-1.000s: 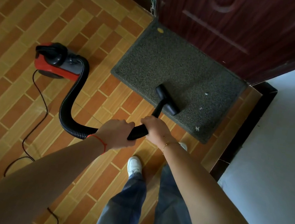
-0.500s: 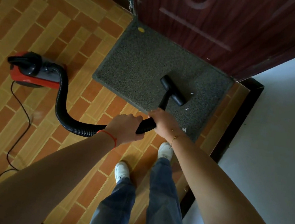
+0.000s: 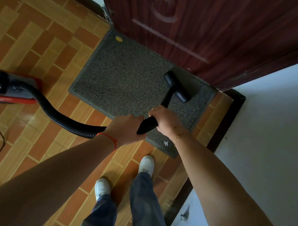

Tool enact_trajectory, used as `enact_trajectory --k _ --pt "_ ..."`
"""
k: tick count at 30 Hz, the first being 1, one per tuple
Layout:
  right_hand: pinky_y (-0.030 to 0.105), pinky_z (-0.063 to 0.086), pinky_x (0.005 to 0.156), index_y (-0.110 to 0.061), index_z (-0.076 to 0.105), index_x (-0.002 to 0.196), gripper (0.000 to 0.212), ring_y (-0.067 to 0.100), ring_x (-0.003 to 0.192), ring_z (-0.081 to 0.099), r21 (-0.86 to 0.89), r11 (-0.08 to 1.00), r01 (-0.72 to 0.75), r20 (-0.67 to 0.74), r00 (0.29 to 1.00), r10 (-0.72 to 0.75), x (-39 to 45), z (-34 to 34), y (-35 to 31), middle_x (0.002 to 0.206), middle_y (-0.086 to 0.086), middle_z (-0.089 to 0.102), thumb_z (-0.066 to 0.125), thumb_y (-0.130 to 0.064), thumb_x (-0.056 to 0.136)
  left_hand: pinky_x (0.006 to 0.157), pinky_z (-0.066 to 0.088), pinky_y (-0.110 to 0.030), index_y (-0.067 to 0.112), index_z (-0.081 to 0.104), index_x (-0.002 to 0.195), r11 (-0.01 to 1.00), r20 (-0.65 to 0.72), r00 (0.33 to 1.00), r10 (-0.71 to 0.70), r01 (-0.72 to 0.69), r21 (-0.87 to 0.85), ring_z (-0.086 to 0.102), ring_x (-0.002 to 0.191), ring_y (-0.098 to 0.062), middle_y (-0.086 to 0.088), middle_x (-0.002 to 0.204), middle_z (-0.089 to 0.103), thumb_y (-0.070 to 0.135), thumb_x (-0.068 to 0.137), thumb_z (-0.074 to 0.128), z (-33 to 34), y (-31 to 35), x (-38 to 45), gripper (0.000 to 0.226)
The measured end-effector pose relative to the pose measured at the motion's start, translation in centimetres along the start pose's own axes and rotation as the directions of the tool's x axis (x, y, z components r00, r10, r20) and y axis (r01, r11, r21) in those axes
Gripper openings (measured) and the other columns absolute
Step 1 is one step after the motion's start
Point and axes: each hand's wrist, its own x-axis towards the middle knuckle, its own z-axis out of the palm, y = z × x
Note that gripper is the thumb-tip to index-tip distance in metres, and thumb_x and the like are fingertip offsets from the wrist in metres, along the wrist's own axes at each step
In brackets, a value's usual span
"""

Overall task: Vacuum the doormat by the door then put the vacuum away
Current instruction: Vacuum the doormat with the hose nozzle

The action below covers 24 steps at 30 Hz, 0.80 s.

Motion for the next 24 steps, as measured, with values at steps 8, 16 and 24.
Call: enact_trajectory --k 8,16,24 --pt "0.037 0.052 0.089 -0.013 0.058 0.102 0.022 0.022 0.109 0.060 -0.082 0.996 0.039 0.035 0.999 -0.036 0.8 -3.5 3.9 0.114 0.002 0.060 0.066 -0.003 0.084 0.046 0.032 -0.023 0.017 0.056 0.103 0.999 -0.003 0.999 -0.032 0.032 -0.032 0.049 0.059 -0.016 0.006 0.063 0.045 0.042 0.089 0.054 -1.3 2.6 4.1 0.029" --pt "0.039 0.051 0.093 -0.014 0.056 0.106 0.027 0.021 0.114 0.057 -0.146 0.987 0.065 0.111 0.993 -0.049 0.1 -3.7 4.8 0.116 0.002 0.057 0.064 -0.001 0.083 0.054 0.038 -0.026 0.015 0.057 0.101 0.996 -0.010 1.000 -0.028 0.027 -0.079 0.052 0.062 -0.018 0.002 0.071 0.051 0.042 0.087 0.055 -0.4 3.9 4.1 0.031" --pt "0.039 0.051 0.094 -0.014 0.055 0.110 0.030 0.022 0.119 0.055 -0.162 0.984 0.078 0.130 0.990 -0.057 -0.9 -1.3 1.1 0.122 0.003 0.055 0.063 -0.002 0.084 0.048 0.033 -0.023 0.016 0.056 0.096 0.996 -0.010 1.000 -0.013 0.012 -0.087 0.050 0.056 -0.015 0.007 0.061 0.043 0.043 0.087 0.054 1.3 1.8 0.4 0.028"
